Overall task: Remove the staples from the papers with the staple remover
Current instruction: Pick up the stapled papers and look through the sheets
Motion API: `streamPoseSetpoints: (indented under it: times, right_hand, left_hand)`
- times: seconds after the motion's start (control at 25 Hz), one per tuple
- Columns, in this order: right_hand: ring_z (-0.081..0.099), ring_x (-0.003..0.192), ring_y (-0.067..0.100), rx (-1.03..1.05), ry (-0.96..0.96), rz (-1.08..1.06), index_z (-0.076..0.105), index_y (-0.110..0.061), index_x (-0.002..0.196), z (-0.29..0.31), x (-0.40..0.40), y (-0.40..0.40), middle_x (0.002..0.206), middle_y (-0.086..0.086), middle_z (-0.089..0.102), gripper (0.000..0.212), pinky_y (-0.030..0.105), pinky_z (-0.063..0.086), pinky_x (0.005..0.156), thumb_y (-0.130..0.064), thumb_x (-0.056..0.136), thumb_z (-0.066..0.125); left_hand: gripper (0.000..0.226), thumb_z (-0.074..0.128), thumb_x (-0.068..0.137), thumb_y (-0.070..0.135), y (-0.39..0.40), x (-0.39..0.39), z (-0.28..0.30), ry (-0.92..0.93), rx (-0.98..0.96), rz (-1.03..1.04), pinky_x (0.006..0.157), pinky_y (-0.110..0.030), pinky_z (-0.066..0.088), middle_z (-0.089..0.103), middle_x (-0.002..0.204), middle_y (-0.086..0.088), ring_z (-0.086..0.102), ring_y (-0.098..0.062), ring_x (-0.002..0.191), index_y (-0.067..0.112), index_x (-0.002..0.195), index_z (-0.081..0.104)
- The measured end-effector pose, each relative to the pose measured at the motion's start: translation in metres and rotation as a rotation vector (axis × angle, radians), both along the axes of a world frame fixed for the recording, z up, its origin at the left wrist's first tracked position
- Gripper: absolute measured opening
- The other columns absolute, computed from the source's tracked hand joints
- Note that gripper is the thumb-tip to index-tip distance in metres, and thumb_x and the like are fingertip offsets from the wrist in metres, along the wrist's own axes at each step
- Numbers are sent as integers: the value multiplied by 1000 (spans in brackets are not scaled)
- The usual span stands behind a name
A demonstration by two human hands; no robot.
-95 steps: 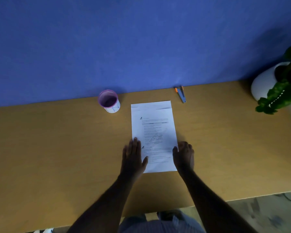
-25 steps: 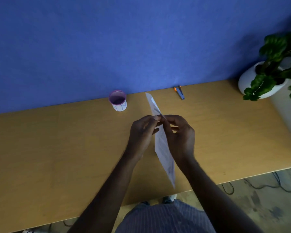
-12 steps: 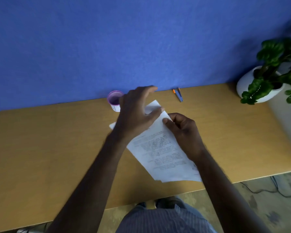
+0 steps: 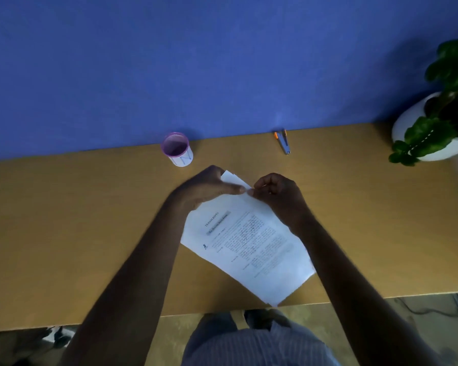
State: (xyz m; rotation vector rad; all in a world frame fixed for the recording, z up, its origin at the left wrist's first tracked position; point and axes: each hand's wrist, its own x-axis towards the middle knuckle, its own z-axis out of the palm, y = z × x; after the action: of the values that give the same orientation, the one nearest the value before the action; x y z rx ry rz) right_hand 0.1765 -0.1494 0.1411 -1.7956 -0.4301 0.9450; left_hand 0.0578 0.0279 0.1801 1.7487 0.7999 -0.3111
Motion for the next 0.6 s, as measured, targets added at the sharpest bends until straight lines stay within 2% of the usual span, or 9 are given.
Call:
streamPoseSetpoints:
  times: [0.12,0.2,0.28,0.4,0.48,0.56,0.6]
  right_hand:
    - [66,73,-8,-73,-167,83,69,-30,84,-38,10,2,82,-19,74,15,7,48,62,-25,85,84]
    - [66,77,-10,-100,-226,99,68,-32,85,-65,16,7,83,-26,72,14,3,46,62,-25,88,79]
    - [69,82,-6,-119,-253,65,70,-30,89,-91,23,12,86,-20,74,9,3,46,66,-22,91,75]
    - [68,92,2,-146,-355,-126,71,-24,99,-123,45,22,99,-11,71,8,-2,43,69,-18,95,69]
    - [69,97,14,-138,-433,-259,70,-20,105,-144,67,28,107,-5,67,11,1,43,75,-13,96,68]
    - [69,102,24,-117,-477,-358,68,-14,113,-162,88,35,114,0,62,20,15,51,80,-7,94,69]
    - [68,105,28,-111,-513,-382,66,-11,117,-171,98,40,118,4,60,25,25,54,85,-4,93,69]
  left_hand:
    - [35,85,73,39,2,6,-39,-10,-33,54,71,-37,47,77,88,-18,67,-25,76,11,92,79]
    - [44,85,66,45,7,14,-67,-16,-28,85,71,-38,46,78,90,-19,66,-24,76,10,92,80]
    - [42,84,64,50,14,19,-97,3,-13,122,65,-36,46,78,79,-10,65,-15,68,17,89,80]
    - [35,85,66,50,24,22,-139,2,-29,209,56,-30,44,67,62,7,60,-7,58,22,86,77]
    - [28,86,71,43,30,22,-166,-21,-51,247,56,-28,40,61,64,8,54,-10,60,22,86,77]
    - [24,86,75,37,35,21,-185,-43,-28,278,58,-27,42,66,70,5,56,-13,65,20,88,76]
    - [24,86,77,34,39,22,-193,-55,-24,282,65,-32,48,74,80,-1,64,-18,72,18,92,77]
